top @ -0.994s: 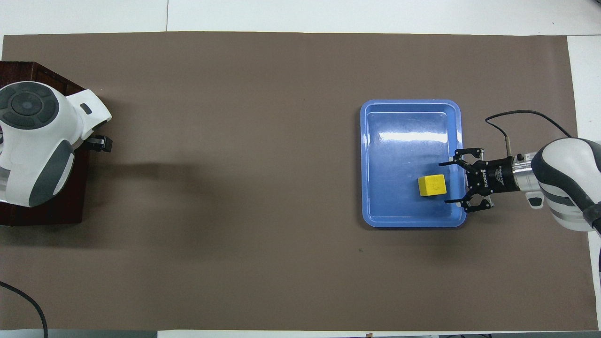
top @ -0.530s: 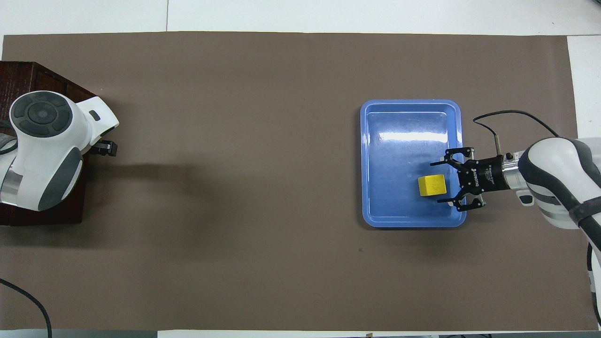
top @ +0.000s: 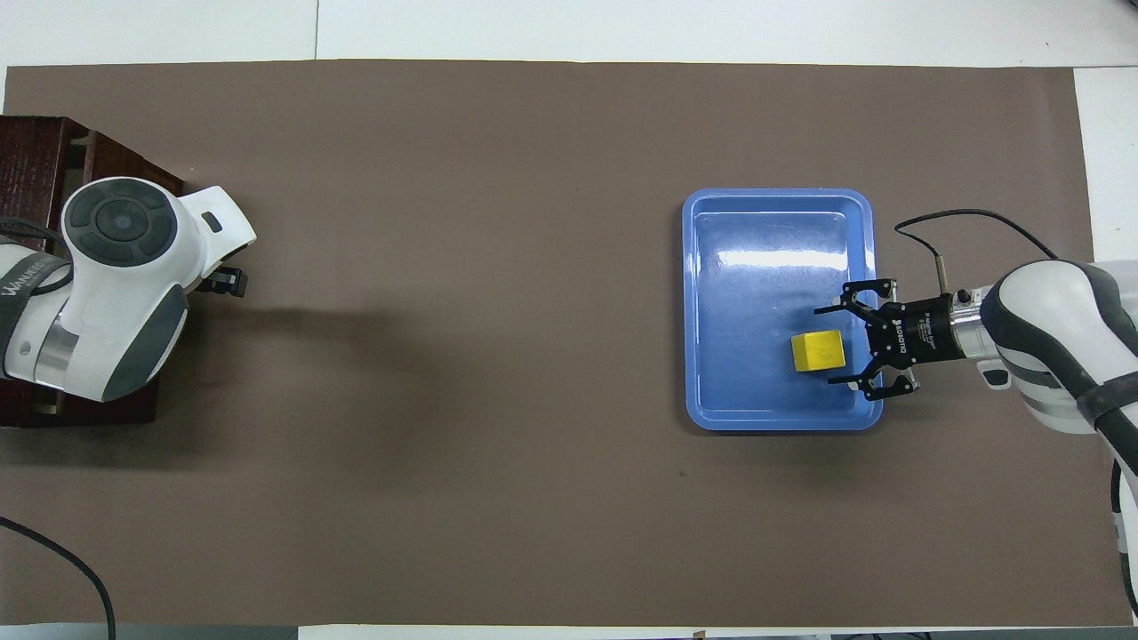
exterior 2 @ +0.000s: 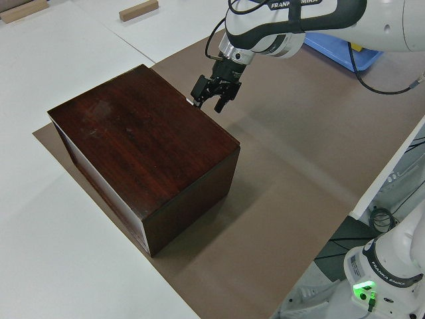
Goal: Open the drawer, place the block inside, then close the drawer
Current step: 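Pull the drawer open with the left gripper while the right gripper lowers, then grasp the yellow block in the blue tray with the right gripper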
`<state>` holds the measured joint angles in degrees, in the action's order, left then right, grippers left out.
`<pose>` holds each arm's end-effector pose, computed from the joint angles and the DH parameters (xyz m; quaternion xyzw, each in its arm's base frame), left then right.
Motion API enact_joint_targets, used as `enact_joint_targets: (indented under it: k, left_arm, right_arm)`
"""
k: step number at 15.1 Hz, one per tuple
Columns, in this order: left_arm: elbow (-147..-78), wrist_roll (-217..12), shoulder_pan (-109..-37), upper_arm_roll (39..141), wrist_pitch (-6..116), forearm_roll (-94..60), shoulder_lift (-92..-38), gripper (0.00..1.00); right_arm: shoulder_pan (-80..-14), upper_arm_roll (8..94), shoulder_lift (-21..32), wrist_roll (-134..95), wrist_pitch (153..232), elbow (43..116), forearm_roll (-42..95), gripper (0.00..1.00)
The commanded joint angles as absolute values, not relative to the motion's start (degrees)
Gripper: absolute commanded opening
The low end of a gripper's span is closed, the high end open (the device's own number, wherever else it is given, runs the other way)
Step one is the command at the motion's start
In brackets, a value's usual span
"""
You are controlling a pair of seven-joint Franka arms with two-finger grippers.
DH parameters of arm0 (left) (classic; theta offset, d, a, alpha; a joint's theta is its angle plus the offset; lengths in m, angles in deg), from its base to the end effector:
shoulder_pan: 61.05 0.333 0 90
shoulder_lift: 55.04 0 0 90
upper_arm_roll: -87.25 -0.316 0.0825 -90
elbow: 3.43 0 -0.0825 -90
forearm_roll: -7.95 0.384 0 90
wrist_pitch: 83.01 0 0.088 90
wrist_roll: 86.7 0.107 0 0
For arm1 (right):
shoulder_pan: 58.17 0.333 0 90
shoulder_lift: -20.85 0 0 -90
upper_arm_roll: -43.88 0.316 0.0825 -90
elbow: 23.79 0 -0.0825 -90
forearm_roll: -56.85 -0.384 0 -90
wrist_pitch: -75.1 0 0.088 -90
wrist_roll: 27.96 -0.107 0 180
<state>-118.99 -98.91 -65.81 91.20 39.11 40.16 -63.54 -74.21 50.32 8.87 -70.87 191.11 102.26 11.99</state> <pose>0.5777 -0.0639 0.3823 -0.9660 0.1217 -0.0262 0.2266 0.5181 -0.0463 0.2753 -0.7092 0.6047 0.2612 0.2512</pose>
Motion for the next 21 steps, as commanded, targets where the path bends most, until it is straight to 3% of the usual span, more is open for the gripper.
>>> enact_joint_targets:
  k: [1,7,8,9,10,13,14,17,21]
  left_arm:
    - [-119.71,-100.77,-69.48,90.94,39.42,37.67,-63.3,1.0]
    - [-116.91,-100.85,-75.1,90.94,34.33,33.28,-63.39,1.0]
    - [-116.29,-100.85,-75.8,90.94,33.54,32.57,-63.39,1.0]
    - [-116.2,-100.86,-76.33,90.94,33.01,32.56,-63.3,1.0]
    - [-116.2,-100.68,-76.77,90.94,32.65,32.56,-63.13,1.0]
    - [-116.2,-100.07,-76.87,90.94,32.21,32.56,-62.69,1.0]
    - [-116.2,-99.98,-76.87,90.94,32.12,32.56,-62.69,1.0]
    - [-113.14,-99.71,-76.87,90.94,28.28,32.56,-62.86,1.0]
    - [-106.28,-99.88,-76.95,90.94,22.73,26.96,-63.04,1.0]
  right_arm:
    - [-74.95,50.56,8.46,-68.48,192.09,102.42,10.44,1.0]
    - [-74.95,50.56,8.46,-68.48,192.26,102.51,10.44,1.0]
    - [-74.95,50.56,8.46,-68.48,192.44,102.51,10.44,0.91]
    - [-74.95,50.47,8.46,-68.48,192.61,102.51,10.44,0.64]
    - [-74.95,50.47,8.46,-68.48,192.96,102.6,10.44,0.48]
    - [-74.95,50.56,8.55,-68.39,193.4,102.95,10.44,0.06]
    - [-74.95,50.56,8.55,-68.39,193.67,102.86,10.44,0.0]
    - [-74.17,50.56,8.72,-68.83,193.23,101.64,10.53,0.0]
    - [-71.27,50.56,9.42,-76.19,186.48,93.04,12.19,0.0]
